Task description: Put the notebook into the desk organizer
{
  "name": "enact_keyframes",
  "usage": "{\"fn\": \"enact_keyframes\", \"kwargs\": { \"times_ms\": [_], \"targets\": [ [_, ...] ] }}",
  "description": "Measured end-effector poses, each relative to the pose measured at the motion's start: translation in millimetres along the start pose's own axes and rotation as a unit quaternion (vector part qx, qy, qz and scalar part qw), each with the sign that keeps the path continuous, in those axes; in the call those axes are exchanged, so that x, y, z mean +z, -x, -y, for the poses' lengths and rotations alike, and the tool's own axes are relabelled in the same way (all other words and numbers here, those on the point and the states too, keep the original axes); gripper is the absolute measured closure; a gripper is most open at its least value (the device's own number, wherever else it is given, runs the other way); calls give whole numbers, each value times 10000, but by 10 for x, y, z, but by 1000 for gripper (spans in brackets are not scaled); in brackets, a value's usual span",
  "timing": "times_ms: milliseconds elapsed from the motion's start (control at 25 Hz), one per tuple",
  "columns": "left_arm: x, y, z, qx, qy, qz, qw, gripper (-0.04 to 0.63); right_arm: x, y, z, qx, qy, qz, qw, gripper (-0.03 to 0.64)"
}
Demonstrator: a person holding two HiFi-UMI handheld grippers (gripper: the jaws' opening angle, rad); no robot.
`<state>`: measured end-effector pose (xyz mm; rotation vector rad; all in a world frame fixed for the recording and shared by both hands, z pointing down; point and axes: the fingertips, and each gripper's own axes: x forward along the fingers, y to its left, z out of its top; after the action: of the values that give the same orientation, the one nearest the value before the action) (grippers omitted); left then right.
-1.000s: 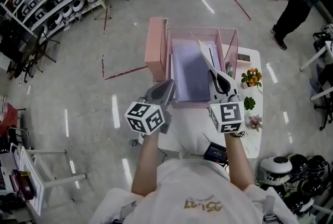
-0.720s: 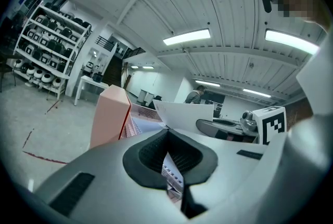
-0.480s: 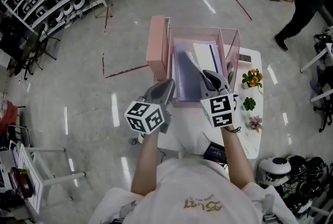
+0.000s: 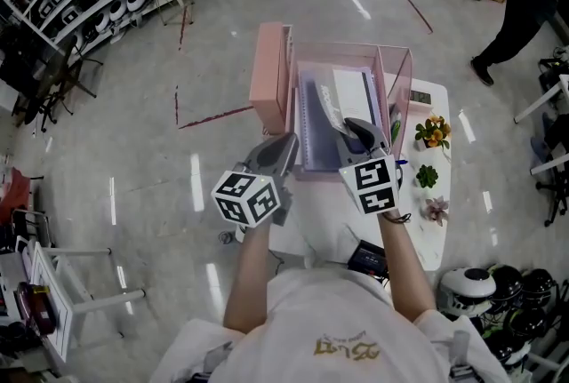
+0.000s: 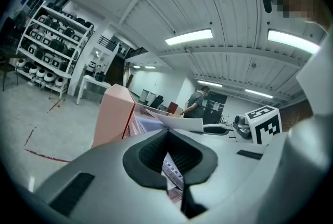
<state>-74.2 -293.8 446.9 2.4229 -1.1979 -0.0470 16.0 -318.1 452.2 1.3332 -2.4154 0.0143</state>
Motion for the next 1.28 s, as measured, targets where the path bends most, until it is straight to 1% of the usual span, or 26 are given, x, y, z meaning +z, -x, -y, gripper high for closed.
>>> {"fn": "enact_keyframes", "kwargs": {
  "times_ms": [280, 480, 600, 840, 960, 1080, 1200, 1280],
  "targets": [
    [-28, -25, -19, 38, 10, -17, 10000, 578, -22, -18, -29, 263, -192, -28, 9995, 480],
    [-15, 10, -11, 52, 16, 16, 10000, 578, -35, -30, -120, 498, -122, -142, 9986, 446],
    [-24, 16, -4, 73, 14, 18, 10000, 578, -55, -51, -160, 649, -77, -250, 9975, 414],
    [-36, 68, 2, 115, 40, 10, 9999, 578, -93, -47, -202, 812, -18, -368, 9960, 371],
    [-34, 96, 10, 115, 50, 24, 9999, 578, -71, -41, -265, 1021, -63, -382, 9940, 323],
    [-59, 104, 35, 100, 54, 11, 9999, 578, 1, -4, -300, 1121, -249, -227, 9931, 313],
    [-65, 121, 71, 64, 45, 5, 10000, 578, 41, 41, -313, 1089, -240, -145, 9937, 313],
    [-71, 143, 109, -7, 57, -11, 10000, 578, 57, 87, -332, 1116, -333, -101, 9931, 313]
  ]
}}
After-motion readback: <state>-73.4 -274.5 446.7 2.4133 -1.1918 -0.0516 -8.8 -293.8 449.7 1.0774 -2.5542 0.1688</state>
